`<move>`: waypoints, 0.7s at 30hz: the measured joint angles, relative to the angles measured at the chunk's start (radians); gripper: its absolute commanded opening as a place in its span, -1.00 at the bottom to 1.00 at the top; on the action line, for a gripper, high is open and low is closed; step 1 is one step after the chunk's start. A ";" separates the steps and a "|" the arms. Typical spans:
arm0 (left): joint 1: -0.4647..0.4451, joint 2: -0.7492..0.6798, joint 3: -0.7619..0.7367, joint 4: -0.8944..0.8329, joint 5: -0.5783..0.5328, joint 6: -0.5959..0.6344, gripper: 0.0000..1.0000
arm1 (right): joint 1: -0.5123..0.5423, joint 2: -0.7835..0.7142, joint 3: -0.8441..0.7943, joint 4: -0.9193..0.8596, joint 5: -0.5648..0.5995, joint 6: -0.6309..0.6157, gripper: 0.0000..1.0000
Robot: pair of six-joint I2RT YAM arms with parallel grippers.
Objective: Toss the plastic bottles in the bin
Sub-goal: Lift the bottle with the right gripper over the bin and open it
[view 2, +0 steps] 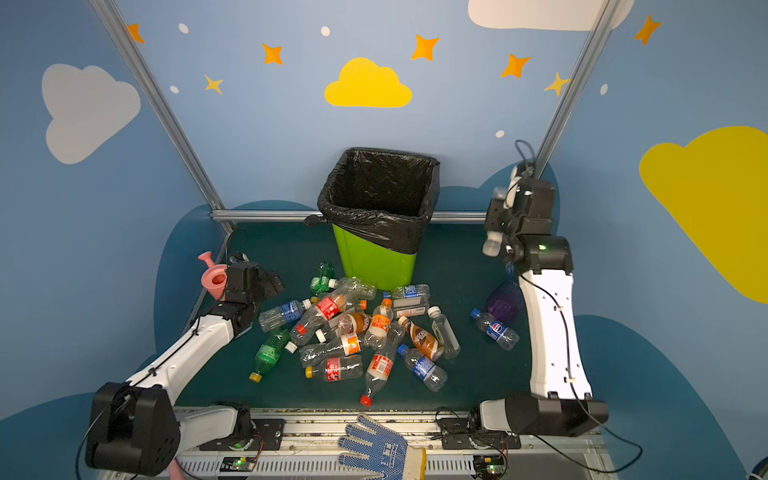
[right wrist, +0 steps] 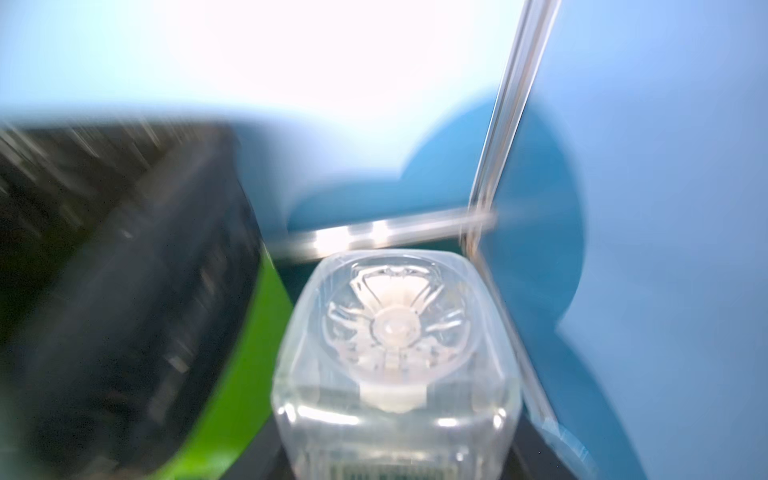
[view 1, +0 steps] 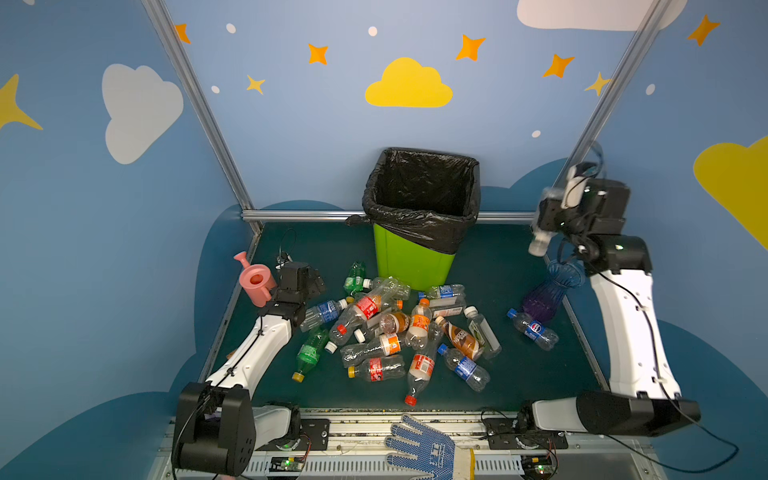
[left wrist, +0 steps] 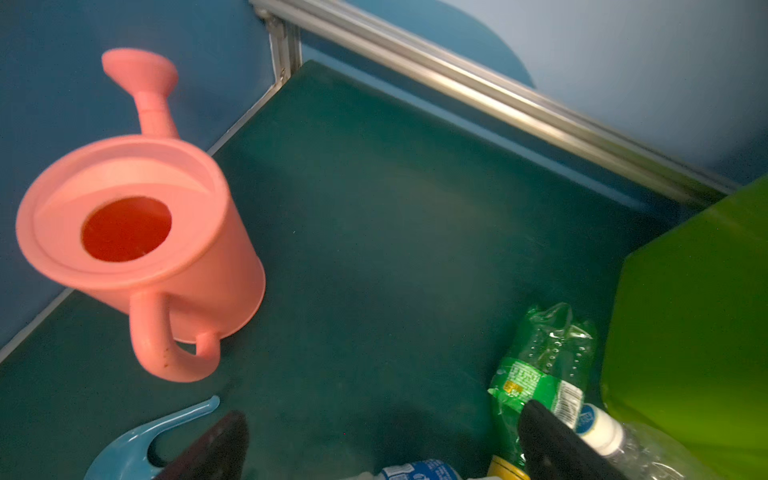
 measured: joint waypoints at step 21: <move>0.029 -0.016 0.047 -0.203 -0.022 -0.097 1.00 | 0.267 0.714 0.844 -0.111 -0.336 0.113 0.96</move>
